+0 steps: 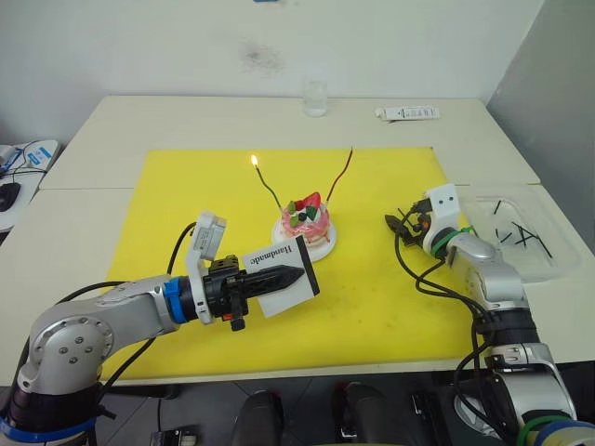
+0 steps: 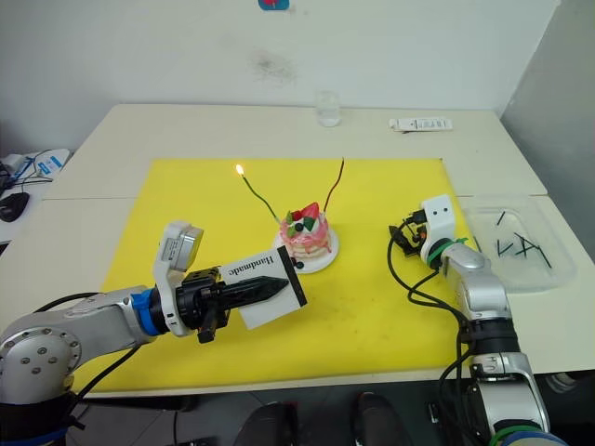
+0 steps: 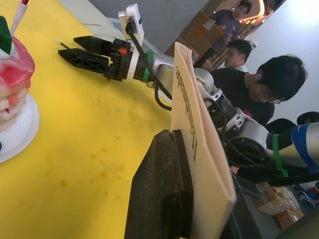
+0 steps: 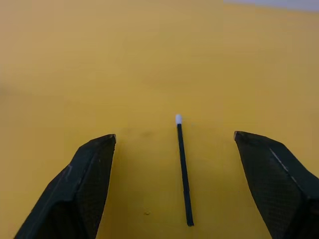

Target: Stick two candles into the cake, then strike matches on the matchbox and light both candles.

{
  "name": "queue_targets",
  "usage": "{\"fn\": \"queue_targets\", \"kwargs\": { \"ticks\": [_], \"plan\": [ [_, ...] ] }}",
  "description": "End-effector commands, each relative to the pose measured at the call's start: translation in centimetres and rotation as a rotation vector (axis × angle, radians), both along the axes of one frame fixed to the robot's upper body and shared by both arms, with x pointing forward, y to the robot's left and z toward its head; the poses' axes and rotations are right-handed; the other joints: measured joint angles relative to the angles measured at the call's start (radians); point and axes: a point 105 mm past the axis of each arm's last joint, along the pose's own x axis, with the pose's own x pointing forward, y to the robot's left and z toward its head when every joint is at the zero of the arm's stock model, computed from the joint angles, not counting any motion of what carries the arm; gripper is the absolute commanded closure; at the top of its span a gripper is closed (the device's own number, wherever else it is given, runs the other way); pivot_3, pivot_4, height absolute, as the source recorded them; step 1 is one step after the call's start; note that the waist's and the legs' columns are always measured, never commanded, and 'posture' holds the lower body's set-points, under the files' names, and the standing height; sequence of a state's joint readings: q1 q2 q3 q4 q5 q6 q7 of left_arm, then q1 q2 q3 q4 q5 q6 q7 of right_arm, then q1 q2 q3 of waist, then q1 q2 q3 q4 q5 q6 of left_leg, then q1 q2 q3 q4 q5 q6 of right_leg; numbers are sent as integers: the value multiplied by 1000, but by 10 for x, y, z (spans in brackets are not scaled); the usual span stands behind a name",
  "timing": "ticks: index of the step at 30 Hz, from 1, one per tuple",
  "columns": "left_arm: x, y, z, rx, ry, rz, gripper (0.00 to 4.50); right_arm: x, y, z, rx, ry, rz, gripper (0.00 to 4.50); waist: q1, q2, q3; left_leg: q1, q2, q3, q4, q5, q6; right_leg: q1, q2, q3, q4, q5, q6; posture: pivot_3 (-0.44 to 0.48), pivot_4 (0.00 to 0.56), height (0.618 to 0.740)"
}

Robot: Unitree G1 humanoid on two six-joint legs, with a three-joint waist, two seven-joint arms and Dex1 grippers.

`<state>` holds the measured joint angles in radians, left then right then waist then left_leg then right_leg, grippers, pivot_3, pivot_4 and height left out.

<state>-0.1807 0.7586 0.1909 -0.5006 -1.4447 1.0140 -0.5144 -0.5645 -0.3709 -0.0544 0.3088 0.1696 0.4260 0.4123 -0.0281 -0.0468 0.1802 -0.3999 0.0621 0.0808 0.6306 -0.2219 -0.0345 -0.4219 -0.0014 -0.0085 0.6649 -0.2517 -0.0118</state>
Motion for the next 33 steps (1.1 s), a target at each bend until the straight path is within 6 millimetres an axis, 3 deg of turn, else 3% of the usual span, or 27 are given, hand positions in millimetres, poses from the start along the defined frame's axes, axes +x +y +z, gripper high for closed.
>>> {"fn": "queue_targets", "kwargs": {
  "ticks": [1, 8, 10, 12, 20, 33],
  "plan": [
    [-4, -3, 6, 1, -33, -23, 4500, 5, 1, 14, -3, -52, 0, 593, 0, 0, 0, 0, 0, 0, 0, 0, 0, 0, 0, 0, 0, 0, 0, 0, 150, 740],
    [-5, -3, 6, 2, -34, -29, 4500, 8, 1, 6, 1, -25, -5, 593, -1, 0, 0, 0, 0, 0, 0, 0, 0, 0, 0, 0, 0, 0, 0, 0, 150, 740],
    [-5, -3, 7, 2, -35, -29, 4500, 9, 0, 5, -2, -21, -7, 978, -1, 0, 0, 1, 0, 0, 0, 0, 0, 0, 0, 0, 1, 0, 0, 0, 150, 740],
    [-6, -3, 7, 2, -35, -31, 4500, 10, -1, 3, -5, -18, -8, 1508, -1, 0, 0, 1, 0, 0, 0, 0, 0, 0, 0, 0, 1, 0, 0, 0, 150, 740],
    [-8, -3, 6, 2, -30, -35, 4500, 9, 3, 1, -9, -14, 4, 4366, -1, 0, 0, 1, 0, 0, 1, 0, 0, 1, 0, 0, 1, 0, 0, 0, 150, 740],
    [-8, -4, 6, 1, -30, -42, 4500, -3, 5, 6, 7, -24, 35, 4446, 0, 0, 0, 0, 0, 0, 0, 0, 0, 1, 0, 0, 0, 0, 0, 0, 150, 740]
  ]
}}
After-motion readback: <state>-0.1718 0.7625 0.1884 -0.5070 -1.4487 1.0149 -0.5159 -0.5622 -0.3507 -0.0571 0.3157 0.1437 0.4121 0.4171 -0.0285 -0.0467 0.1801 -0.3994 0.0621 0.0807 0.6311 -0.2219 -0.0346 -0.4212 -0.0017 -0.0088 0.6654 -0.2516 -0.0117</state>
